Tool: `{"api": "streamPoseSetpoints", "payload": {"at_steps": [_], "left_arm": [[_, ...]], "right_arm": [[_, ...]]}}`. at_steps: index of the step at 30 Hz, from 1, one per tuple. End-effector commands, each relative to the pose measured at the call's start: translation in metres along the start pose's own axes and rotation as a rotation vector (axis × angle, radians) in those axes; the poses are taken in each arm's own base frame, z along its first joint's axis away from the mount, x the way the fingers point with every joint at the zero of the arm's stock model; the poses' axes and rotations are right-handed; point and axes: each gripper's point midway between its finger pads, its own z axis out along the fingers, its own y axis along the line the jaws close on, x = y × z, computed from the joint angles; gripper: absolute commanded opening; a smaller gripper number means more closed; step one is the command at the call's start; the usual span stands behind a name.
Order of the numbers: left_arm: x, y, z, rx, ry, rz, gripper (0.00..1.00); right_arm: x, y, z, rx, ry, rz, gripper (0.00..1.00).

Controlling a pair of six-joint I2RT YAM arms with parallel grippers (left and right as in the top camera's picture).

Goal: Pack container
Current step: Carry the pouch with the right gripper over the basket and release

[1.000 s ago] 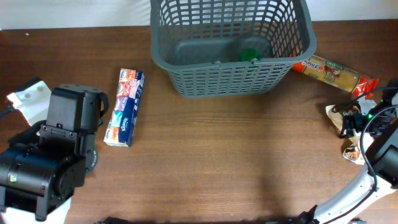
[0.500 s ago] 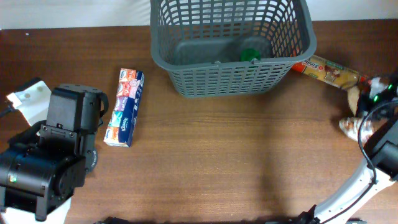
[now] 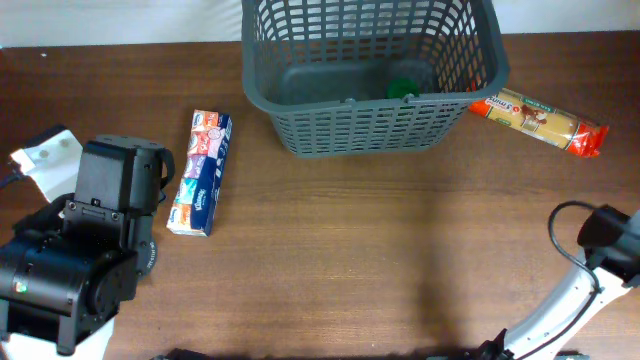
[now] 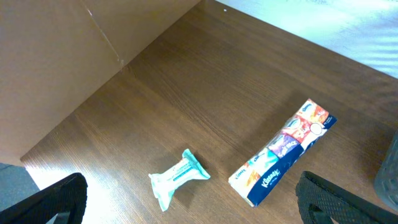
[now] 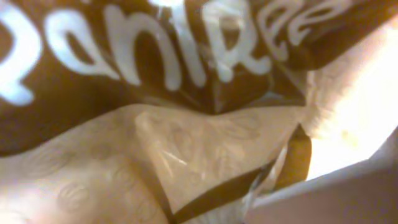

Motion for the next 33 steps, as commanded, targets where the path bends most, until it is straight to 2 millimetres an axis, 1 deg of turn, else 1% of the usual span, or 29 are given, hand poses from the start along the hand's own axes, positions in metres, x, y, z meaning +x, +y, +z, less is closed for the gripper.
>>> {"api": "streamPoseSetpoints", "payload": {"at_steps": [1,2,3,4,6,8,9,10,11,13,14,16,18,19,21,24,26,28,30,33], "left_arm": [[-0.002,0.002,-0.001,-0.003,-0.006,-0.021,1.0],[-0.002,0.002,-0.001,-0.003,-0.006,-0.021,0.99],[-0.002,0.002,-0.001,-0.003,-0.006,-0.021,0.99],[-0.002,0.002,-0.001,-0.003,-0.006,-0.021,0.99],[-0.002,0.002,-0.001,-0.003,-0.006,-0.021,0.99],[-0.002,0.002,-0.001,-0.003,-0.006,-0.021,0.99],[-0.002,0.002,-0.001,-0.003,-0.006,-0.021,1.0],[-0.002,0.002,-0.001,-0.003,-0.006,-0.021,0.99],[-0.002,0.002,-0.001,-0.003,-0.006,-0.021,0.99],[-0.002,0.002,-0.001,-0.003,-0.006,-0.021,0.99],[-0.002,0.002,-0.001,-0.003,-0.006,-0.021,0.99],[-0.002,0.002,-0.001,-0.003,-0.006,-0.021,0.99],[-0.002,0.002,-0.001,-0.003,-0.006,-0.021,0.99],[-0.002,0.002,-0.001,-0.003,-0.006,-0.02,0.99],[-0.002,0.002,-0.001,-0.003,-0.006,-0.021,1.0],[-0.002,0.002,-0.001,-0.003,-0.006,-0.021,0.99],[-0.002,0.002,-0.001,-0.003,-0.006,-0.021,0.99],[-0.002,0.002,-0.001,-0.002,-0.006,-0.021,0.99],[-0.002,0.002,-0.001,-0.003,-0.006,-0.021,0.99],[-0.002,0.002,-0.001,-0.003,-0.006,-0.021,0.99]], "right_arm": [[-0.034,0.111,-0.023,-0.27,-0.103,0.042,0.03],[-0.037,0.135,-0.02,-0.322,-0.132,0.018,0.04],[-0.037,0.152,-0.017,-0.354,-0.148,0.003,0.04],[-0.032,0.167,-0.009,-0.368,-0.152,0.005,0.03],[-0.014,0.19,0.01,-0.369,-0.13,0.013,0.04],[0.012,0.213,0.031,-0.385,-0.082,-0.018,0.04],[0.03,0.223,0.044,-0.382,-0.044,-0.021,0.04],[0.068,0.235,0.068,-0.362,0.037,-0.032,0.04],[0.089,0.24,0.079,-0.35,0.082,-0.047,0.04],[0.136,0.244,0.101,-0.305,0.182,-0.082,0.04],[0.159,0.243,0.109,-0.282,0.23,-0.099,0.04],[0.196,0.238,0.122,-0.235,0.308,-0.122,0.04],[0.236,0.227,0.133,-0.18,0.389,-0.145,0.04],[0.26,0.22,0.138,-0.161,0.442,-0.162,0.04],[0.29,0.209,0.142,-0.129,0.509,-0.161,0.04],[0.325,0.192,0.143,-0.094,0.594,-0.153,0.04],[0.349,0.175,0.143,-0.042,0.65,-0.155,0.04],[0.368,0.16,0.14,0.01,0.694,-0.162,0.04],[0.385,0.148,0.136,0.048,0.739,-0.166,0.04],[0.401,0.137,0.131,0.081,0.785,-0.17,0.04]]}}
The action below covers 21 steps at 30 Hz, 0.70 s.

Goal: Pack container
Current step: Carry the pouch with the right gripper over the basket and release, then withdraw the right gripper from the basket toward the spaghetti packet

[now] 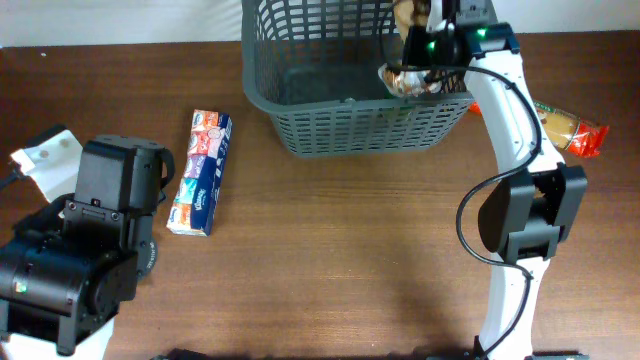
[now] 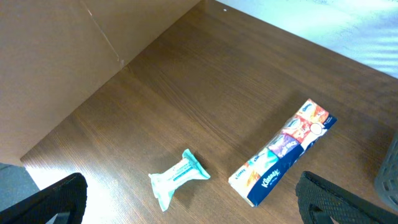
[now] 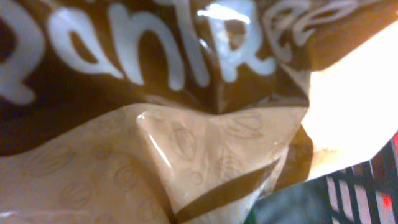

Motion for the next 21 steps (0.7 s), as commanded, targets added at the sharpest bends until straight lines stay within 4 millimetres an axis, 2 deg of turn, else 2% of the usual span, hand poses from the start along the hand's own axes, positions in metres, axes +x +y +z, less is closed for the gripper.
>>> {"api": "streamPoseSetpoints", "payload": {"at_steps": [1,3,5,8,11,15,18,20,21], "left_arm": [[-0.002,0.002,-0.001,-0.003,-0.006,-0.021,0.99],[-0.002,0.002,-0.001,-0.003,-0.006,-0.021,1.0],[-0.002,0.002,-0.001,-0.002,-0.006,-0.021,0.99],[-0.002,0.002,-0.001,-0.003,-0.006,-0.021,1.0],[-0.002,0.002,-0.001,-0.003,-0.006,-0.021,0.99],[-0.002,0.002,-0.001,-0.003,-0.006,-0.021,0.99],[-0.002,0.002,-0.001,-0.003,-0.006,-0.021,0.99],[-0.002,0.002,-0.001,-0.002,-0.006,-0.021,0.99],[-0.002,0.002,-0.001,-0.002,-0.006,-0.021,0.99]], "right_arm": [[-0.004,-0.007,-0.011,0.047,-0.024,-0.015,0.04],[0.0,-0.008,-0.009,0.05,-0.01,-0.016,0.09],[0.002,-0.009,-0.009,0.051,-0.004,-0.015,0.29],[0.002,-0.009,-0.009,0.05,-0.003,-0.014,0.34],[0.002,-0.006,-0.01,0.036,-0.002,-0.015,0.63],[-0.013,0.011,-0.022,-0.044,-0.034,-0.023,0.67],[-0.045,0.032,-0.055,-0.123,-0.12,-0.041,0.68],[-0.073,0.042,-0.091,-0.152,-0.205,-0.056,0.68],[-0.088,0.047,-0.115,-0.16,-0.258,-0.066,0.68]]}}
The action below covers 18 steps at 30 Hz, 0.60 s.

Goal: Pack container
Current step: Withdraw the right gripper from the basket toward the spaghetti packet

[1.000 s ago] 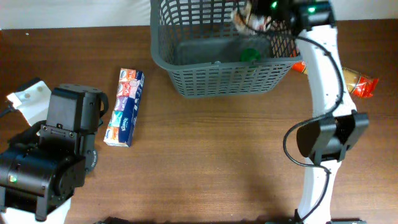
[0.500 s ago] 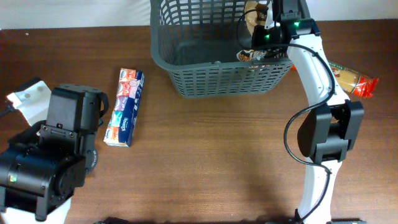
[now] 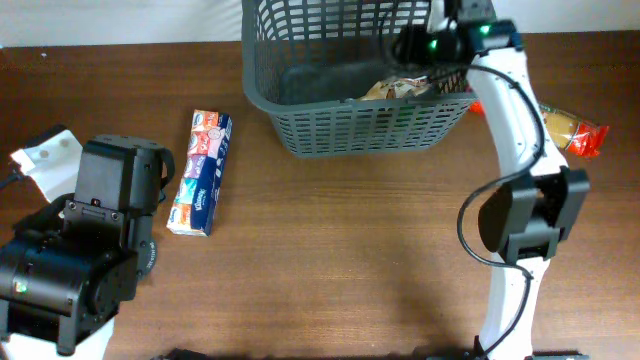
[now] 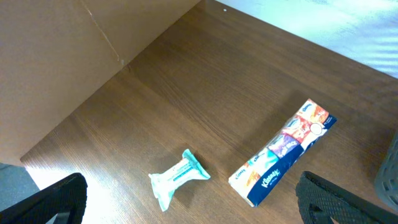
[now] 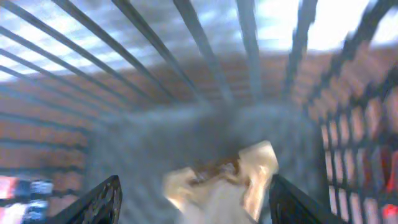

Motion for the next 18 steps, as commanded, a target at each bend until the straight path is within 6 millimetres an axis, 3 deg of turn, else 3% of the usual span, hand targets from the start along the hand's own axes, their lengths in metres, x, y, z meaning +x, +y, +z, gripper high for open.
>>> {"api": "streamPoseSetpoints", "payload": {"at_steps": [1,4,5,6,9,13,18], "left_arm": [[-0.002,0.002,-0.001,-0.003,-0.006,-0.021,0.99],[-0.002,0.002,-0.001,-0.003,-0.006,-0.021,0.99],[-0.002,0.002,-0.001,-0.003,-0.006,-0.021,0.99],[-0.002,0.002,-0.001,-0.003,-0.006,-0.021,1.0],[-0.002,0.002,-0.001,-0.003,-0.006,-0.021,0.99],[-0.002,0.002,-0.001,-0.003,-0.006,-0.021,0.99],[-0.002,0.002,-0.001,-0.003,-0.006,-0.021,1.0]], "right_arm": [[-0.075,0.035,-0.095,-0.093,-0.237,-0.054,0.68],[-0.101,0.044,-0.164,-0.095,-0.359,-0.1,0.76],[-0.106,0.046,-0.2,-0.089,-0.415,-0.127,0.9],[-0.106,0.048,-0.223,-0.084,-0.447,-0.152,0.99],[-0.09,0.045,-0.269,-0.038,-0.458,-0.23,0.99],[-0.063,0.029,-0.3,0.034,-0.402,-0.258,0.99],[-0.035,0.014,-0.302,0.064,-0.298,-0.209,0.99]]}}
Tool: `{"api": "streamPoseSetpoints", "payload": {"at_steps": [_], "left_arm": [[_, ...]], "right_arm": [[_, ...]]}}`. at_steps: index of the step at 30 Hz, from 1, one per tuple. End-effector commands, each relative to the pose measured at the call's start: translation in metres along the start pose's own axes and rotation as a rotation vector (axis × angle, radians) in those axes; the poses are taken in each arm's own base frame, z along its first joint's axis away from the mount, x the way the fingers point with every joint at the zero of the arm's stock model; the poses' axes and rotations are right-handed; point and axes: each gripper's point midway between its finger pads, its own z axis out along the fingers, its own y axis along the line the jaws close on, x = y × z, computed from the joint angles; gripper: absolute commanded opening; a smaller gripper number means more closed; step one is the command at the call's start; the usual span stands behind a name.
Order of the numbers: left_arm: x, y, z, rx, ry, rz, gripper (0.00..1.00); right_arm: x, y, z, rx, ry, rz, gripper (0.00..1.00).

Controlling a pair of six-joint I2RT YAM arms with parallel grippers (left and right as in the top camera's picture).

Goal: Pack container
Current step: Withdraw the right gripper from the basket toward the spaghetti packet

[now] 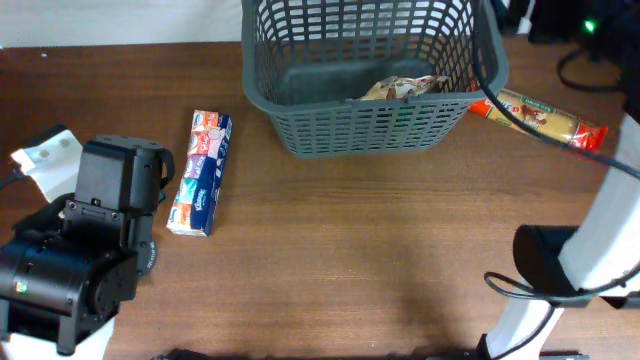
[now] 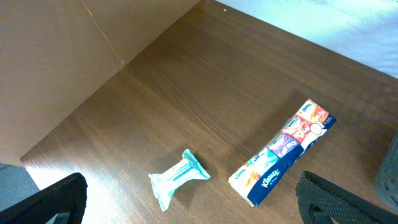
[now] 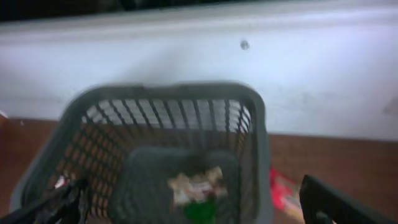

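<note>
A grey mesh basket [image 1: 300, 105] stands at the back of the table. Inside it lies a crumpled brown snack bag [image 1: 402, 88], also in the right wrist view [image 3: 196, 185], beside a green item [image 3: 200, 213]. My right gripper [image 3: 191, 198] is open, high above the basket with nothing in it. A colourful tissue pack [image 1: 200, 172] lies left of the basket, also in the left wrist view [image 2: 283, 152]. An orange and red packet [image 1: 545, 120] lies to the basket's right. My left gripper [image 2: 189, 194] stands open and empty above the table at the left.
A small teal and white wipes packet [image 2: 177, 177] lies near the tissue pack at the table's left edge [image 1: 40, 155]. The left arm's black body [image 1: 90, 240] fills the near left corner. The right arm's white link [image 1: 600, 240] rises at the right edge.
My right gripper was low inside the basket just over the snack bag. Now it is high above the basket and out of the overhead view. The bag stays in the basket.
My right gripper was shut on the brown snack bag with the arm low at the right. Then it held the bag over the basket's right side. Then the bag lay in the basket with the gripper open. Now the gripper is high above. The left arm has not moved.
</note>
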Motion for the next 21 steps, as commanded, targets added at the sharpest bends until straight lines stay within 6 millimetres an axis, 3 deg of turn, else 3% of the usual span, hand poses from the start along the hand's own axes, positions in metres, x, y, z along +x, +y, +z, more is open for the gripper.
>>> {"api": "streamPoseSetpoints", "payload": {"at_steps": [1,4,5,7,9,11,14,16,18,20,21], "left_arm": [[-0.002,0.002,-0.001,-0.003,-0.006,-0.021,0.99],[-0.002,0.002,-0.001,-0.003,-0.006,-0.021,1.0],[-0.002,0.002,-0.001,-0.003,-0.006,-0.021,0.99],[-0.002,0.002,-0.001,-0.003,-0.006,-0.021,0.99],[-0.002,0.002,-0.001,-0.003,-0.006,-0.02,0.99],[-0.002,0.002,-0.001,-0.003,-0.006,-0.021,1.0],[-0.002,0.002,-0.001,-0.003,-0.006,-0.021,1.0],[-0.002,0.002,-0.001,-0.003,-0.006,-0.021,0.99],[-0.002,0.002,-0.001,-0.003,-0.006,-0.02,0.99],[-0.002,0.002,-0.001,-0.003,-0.006,-0.021,0.99],[-0.002,0.002,-0.001,-0.003,-0.006,-0.021,0.99]], "right_arm": [[0.018,-0.01,0.007,0.023,0.079,-0.009,0.99],[0.029,-0.021,0.01,0.088,0.125,0.056,0.99],[0.033,-0.056,0.006,0.298,0.106,0.282,0.99],[0.036,-0.097,-0.008,0.546,0.026,0.505,0.99],[0.04,-0.13,-0.022,0.723,-0.078,0.732,0.99],[0.044,-0.146,-0.021,0.77,-0.122,0.861,0.99],[0.058,-0.178,-0.001,0.838,-0.158,1.054,0.98],[0.078,-0.199,0.024,0.875,-0.131,1.166,0.99],[0.106,-0.211,0.05,0.879,-0.027,1.244,0.99],[0.136,-0.208,0.07,0.843,0.125,1.28,0.99],[0.167,-0.202,0.078,0.85,0.27,1.297,0.99]]}}
